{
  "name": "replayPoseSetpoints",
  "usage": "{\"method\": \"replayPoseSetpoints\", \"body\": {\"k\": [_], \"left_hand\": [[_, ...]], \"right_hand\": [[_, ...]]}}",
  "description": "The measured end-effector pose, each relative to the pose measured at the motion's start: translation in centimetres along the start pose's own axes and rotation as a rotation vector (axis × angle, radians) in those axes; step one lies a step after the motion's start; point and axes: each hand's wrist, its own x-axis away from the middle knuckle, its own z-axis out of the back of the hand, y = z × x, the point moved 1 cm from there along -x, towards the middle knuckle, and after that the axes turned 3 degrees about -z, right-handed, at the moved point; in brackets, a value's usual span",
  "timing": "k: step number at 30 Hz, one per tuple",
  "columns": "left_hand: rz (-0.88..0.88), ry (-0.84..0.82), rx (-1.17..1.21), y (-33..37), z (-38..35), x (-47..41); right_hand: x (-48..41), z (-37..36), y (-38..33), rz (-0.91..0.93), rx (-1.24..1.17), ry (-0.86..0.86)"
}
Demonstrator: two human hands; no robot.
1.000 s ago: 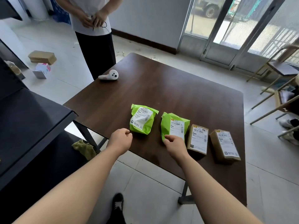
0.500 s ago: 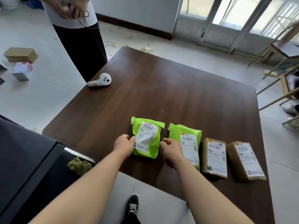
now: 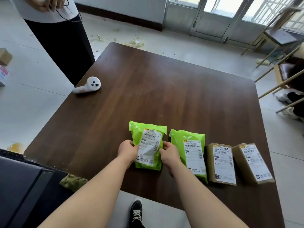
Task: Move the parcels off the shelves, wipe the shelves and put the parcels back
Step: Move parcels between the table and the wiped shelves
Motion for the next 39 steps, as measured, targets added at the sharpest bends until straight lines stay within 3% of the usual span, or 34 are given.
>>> {"method": "replayPoseSetpoints", "body": {"k": [8, 12, 15, 20, 30, 34, 39], "left_hand": [[-0.059, 0.007, 0.000, 2.4, -0.1, 0.1], [-0.082, -0.006, 0.046, 3.6, -0.7, 0.3], [-0.089, -0.005, 0.027, 4.1, -0.8, 0.4], [-0.093, -0.014, -0.041, 4.1, -0.9, 0.3], [-0.099, 0.010, -0.128, 2.7, -0.6, 0.6], [-0.089, 0.027, -0.138, 2.2, 0.1, 0.8], [-0.052, 0.048, -0.133, 1.6, 0.9, 1.0]], "right_hand": [[0.7, 3.1, -1.4, 0.074, -0.108, 0.049], [0.9, 5.9, -0.9, 0.121, 0.187, 0.262], [1.1, 7.6, 0.5, 0.072, 0.467, 0.329], [1.6, 8.7, 2.4, -0.088, 0.603, 0.291], [1.8, 8.6, 2.7, -0.069, 0.637, 0.354], [1.9, 7.9, 2.6, -0.038, 0.753, 0.400], [1.5, 8.0, 3.0, -0.041, 0.732, 0.337]]}}
